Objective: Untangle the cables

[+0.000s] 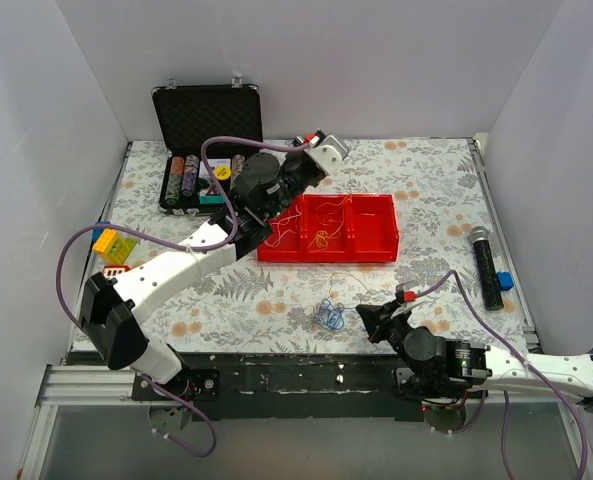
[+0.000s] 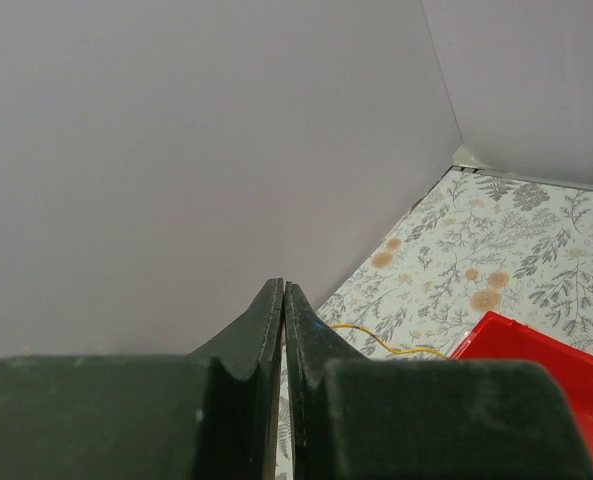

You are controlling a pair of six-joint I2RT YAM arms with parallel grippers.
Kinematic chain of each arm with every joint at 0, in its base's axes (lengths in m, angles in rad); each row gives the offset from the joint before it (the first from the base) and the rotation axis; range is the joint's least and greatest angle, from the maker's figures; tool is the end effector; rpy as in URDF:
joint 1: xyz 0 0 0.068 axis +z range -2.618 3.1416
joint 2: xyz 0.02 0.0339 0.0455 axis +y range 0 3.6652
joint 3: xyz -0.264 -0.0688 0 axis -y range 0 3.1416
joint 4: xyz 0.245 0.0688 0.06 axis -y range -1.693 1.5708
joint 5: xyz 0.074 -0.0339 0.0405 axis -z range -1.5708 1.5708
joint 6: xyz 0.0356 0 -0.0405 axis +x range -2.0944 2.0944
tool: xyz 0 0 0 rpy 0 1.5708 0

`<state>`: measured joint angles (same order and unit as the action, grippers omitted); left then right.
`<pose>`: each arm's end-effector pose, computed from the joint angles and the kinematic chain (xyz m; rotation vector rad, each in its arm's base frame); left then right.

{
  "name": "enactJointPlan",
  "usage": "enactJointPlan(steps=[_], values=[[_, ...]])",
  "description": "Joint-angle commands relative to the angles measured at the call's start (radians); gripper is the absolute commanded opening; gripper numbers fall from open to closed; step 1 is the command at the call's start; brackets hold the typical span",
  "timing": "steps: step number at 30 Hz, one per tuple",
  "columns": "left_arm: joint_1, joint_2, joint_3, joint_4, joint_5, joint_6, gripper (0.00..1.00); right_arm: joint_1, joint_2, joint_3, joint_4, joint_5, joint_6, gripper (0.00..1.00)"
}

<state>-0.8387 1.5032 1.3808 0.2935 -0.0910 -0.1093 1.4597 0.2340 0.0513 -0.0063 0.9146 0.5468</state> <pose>0.2434 -0.2660 0.4252 0.4400 1.3702 -0.7208 0.0401 0.1052 0.1712 -0.1214 1.7305 0.6952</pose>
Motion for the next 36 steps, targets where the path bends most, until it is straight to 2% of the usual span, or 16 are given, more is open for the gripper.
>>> enactJointPlan(steps=[1, 10, 19, 25, 30, 36], values=[[0.015, 0.011, -0.002, 0.012, 0.011, -0.006, 0.00, 0.004, -0.012, 0.051, 0.008, 0.036, 0.012, 0.01], [0.026, 0.057, 0.009, 0.006, -0.015, -0.001, 0.00, 0.004, 0.021, 0.068, 0.020, 0.030, 0.005, 0.01], [0.036, 0.193, 0.067, -0.191, -0.053, 0.002, 0.03, 0.004, 0.022, 0.111, 0.052, 0.038, -0.056, 0.01], [0.053, 0.253, 0.058, -0.203, -0.150, 0.051, 0.00, 0.004, 0.018, 0.122, 0.042, 0.035, -0.059, 0.01], [0.119, 0.204, 0.057, -0.209, -0.147, -0.042, 0.00, 0.004, 0.016, 0.122, 0.034, 0.026, -0.050, 0.01], [0.181, -0.009, -0.136, -0.058, -0.030, -0.128, 0.00, 0.004, 0.028, 0.114, 0.055, 0.020, -0.056, 0.01]])
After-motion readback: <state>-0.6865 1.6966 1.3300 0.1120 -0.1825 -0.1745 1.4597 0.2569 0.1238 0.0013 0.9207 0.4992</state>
